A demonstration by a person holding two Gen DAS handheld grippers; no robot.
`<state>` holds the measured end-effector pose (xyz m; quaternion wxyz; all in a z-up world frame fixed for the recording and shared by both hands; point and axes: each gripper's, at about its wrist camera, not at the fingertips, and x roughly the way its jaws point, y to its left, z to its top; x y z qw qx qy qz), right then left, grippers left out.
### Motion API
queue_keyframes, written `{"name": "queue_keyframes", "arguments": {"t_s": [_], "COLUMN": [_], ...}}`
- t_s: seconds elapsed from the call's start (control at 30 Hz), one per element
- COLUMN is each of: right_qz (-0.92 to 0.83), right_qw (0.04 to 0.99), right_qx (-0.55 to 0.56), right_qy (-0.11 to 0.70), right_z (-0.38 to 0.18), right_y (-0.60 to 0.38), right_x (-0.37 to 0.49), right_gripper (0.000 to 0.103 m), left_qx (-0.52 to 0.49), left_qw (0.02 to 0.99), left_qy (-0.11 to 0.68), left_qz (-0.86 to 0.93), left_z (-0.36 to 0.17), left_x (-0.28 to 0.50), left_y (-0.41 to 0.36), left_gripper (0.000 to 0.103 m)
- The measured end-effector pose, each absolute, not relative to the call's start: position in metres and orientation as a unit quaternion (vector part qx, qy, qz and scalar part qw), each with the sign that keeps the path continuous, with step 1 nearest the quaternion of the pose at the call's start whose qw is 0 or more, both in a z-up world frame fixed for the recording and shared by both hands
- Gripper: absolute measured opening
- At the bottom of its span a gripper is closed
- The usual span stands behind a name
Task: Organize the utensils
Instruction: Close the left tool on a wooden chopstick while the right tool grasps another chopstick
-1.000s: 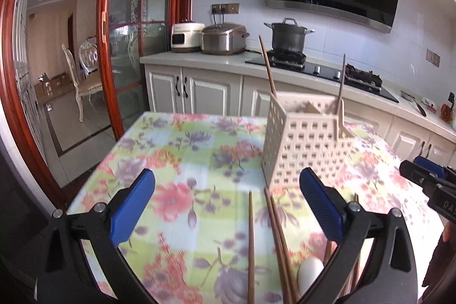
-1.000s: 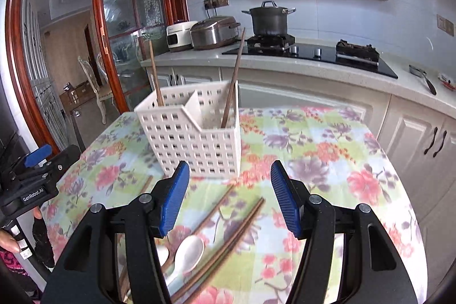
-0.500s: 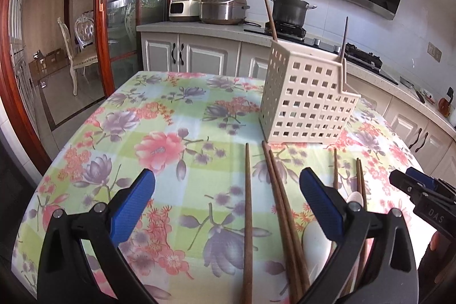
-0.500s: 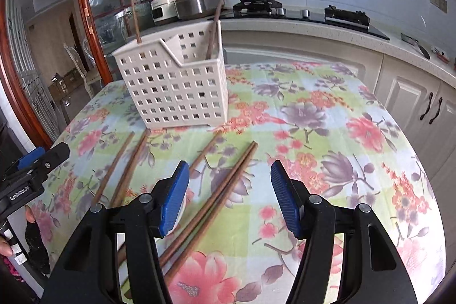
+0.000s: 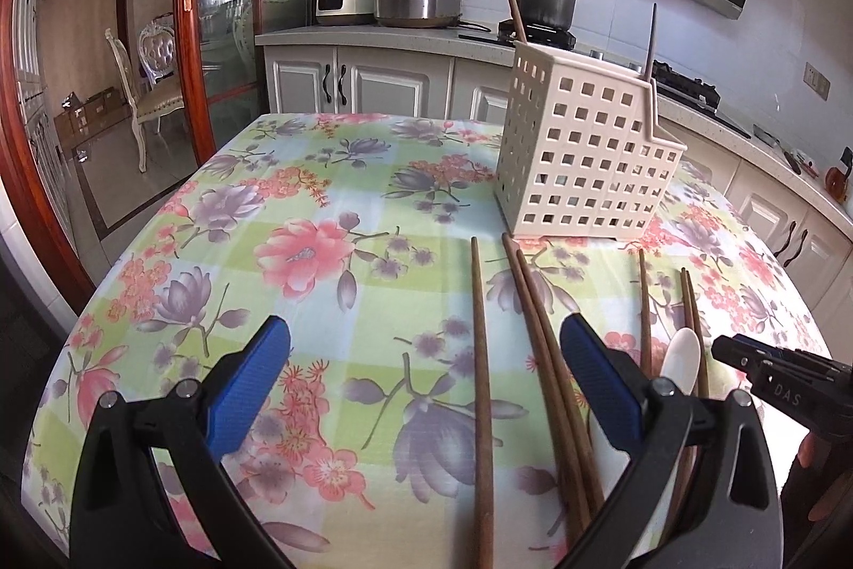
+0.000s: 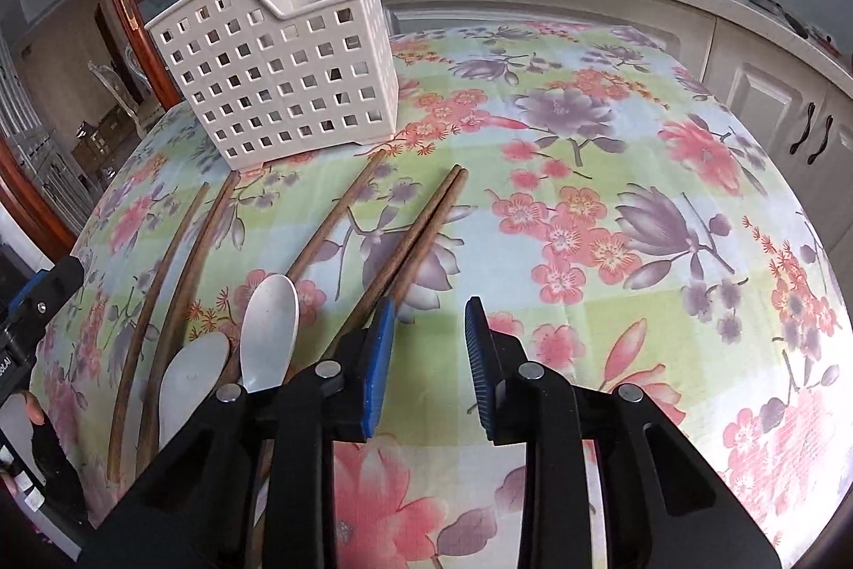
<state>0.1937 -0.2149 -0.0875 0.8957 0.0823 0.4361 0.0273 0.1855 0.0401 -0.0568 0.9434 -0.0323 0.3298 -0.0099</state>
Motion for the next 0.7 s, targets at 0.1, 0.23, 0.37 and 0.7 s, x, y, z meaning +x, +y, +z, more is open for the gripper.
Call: {"name": "queue_keyframes", "arguments": {"t_s": [0.1,0.23,0.37,0.7], "right_qz": [0.027,0.015,-0.007,0.022], "right_qw": [0.895,0.892,0.892,0.89], "right_qx": [0.078,0.07,0.041,0.044], "right_qy": [0.438,0.446,0.451,0.454], "right_z": [-0.087,-0.091,-0.092,-0.093], "right_y": [-0.209,-0.205,-0.2,-0.209], "right_x": [0.199,0.207,0.21,0.225], "right_gripper": [0.025,0.024,0.015,0.014], "left_qx": [-0.032,-0.036,-0.035,-0.036], "left_qw": [0.941,0.938,0.937,0.923], "left_qy": [0.336,0.343,0.345,0.381], "left_qz": [-0.014,-0.023,-0.027,-0.042], "left_z": [-0.06,-0.062,-0.062,-0.071], "left_x": [0.187,0.188,0.188,0.204], "left_y": [0.041,0.041,0.041,0.04], "left_gripper": [0.097,0.097,0.097,0.093]}}
